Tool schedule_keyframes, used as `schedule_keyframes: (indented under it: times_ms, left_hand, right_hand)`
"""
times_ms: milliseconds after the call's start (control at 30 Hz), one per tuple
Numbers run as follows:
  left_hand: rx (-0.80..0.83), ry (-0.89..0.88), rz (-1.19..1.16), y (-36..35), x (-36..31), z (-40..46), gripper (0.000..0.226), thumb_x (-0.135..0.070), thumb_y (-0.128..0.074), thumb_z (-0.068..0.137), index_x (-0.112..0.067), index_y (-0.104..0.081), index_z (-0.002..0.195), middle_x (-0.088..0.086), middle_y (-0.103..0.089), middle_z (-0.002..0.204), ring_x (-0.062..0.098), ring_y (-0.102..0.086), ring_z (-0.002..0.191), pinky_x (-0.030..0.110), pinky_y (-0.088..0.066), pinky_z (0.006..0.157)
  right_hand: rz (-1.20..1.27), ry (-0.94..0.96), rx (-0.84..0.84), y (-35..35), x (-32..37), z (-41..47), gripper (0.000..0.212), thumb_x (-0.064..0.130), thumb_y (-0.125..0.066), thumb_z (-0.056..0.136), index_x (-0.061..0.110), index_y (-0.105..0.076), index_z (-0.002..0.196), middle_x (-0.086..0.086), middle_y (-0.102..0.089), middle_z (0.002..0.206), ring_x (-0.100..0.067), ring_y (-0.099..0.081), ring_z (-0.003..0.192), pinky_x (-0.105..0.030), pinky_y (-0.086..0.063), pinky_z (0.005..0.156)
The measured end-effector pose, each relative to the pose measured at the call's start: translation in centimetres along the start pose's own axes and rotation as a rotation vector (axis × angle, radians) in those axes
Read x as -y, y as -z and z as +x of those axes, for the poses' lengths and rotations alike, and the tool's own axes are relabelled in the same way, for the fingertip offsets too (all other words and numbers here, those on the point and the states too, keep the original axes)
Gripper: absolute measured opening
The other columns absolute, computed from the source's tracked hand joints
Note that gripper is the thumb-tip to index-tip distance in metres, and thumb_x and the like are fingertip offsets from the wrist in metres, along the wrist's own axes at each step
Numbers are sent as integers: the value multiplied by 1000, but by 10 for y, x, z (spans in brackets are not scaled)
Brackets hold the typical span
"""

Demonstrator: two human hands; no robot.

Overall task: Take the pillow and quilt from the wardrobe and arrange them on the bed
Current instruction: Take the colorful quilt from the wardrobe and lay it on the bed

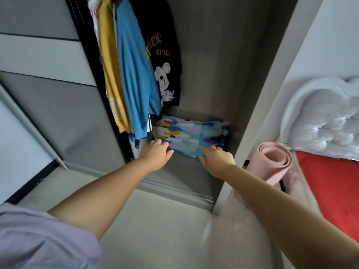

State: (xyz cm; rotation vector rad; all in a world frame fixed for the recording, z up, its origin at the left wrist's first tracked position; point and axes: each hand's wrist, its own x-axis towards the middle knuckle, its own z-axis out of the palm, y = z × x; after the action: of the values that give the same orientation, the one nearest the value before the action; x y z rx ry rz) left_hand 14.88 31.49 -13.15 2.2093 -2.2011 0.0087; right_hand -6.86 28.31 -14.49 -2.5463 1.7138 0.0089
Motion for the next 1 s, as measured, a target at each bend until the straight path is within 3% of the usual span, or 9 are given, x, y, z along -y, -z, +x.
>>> schedule_keyframes:
  times_ms: [333,633,767,1000]
  left_hand:
    - [64,-116,-39,-39,27,126,43,-44,-35,97,-17,-53,124,9,-55,124,29,-52,115,41,-45,89]
    - [76,-64,-173,-71,61,305,45,-45,-41,95,-22,-49,133,9,-58,129,31,-53,117,40,-47,94]
    - [167,-126,-111,-102,71,372,52,-47,-38,96,-21,-39,141,10,-54,134,31,-52,119,41,-48,95]
    - [315,-231,-83,-186,73,485,53,-45,-38,97,-16,-37,141,10,-50,137,29,-50,123,42,-45,99]
  right_hand:
    - [-21,-102,65,-20,-22,130,36,36,-36,97,19,-52,125,-10,-52,126,-30,-51,116,-40,-47,81]
    - [-22,-92,207,-40,-71,305,44,40,-32,100,21,-40,138,-10,-47,137,-31,-51,121,-44,-50,90]
    - [-57,-76,254,-61,-85,369,46,41,-31,101,16,-40,139,-15,-47,138,-34,-51,121,-45,-50,92]
    - [-10,-137,272,-125,-105,473,44,41,-33,100,16,-43,134,-14,-50,131,-32,-51,119,-43,-48,86]
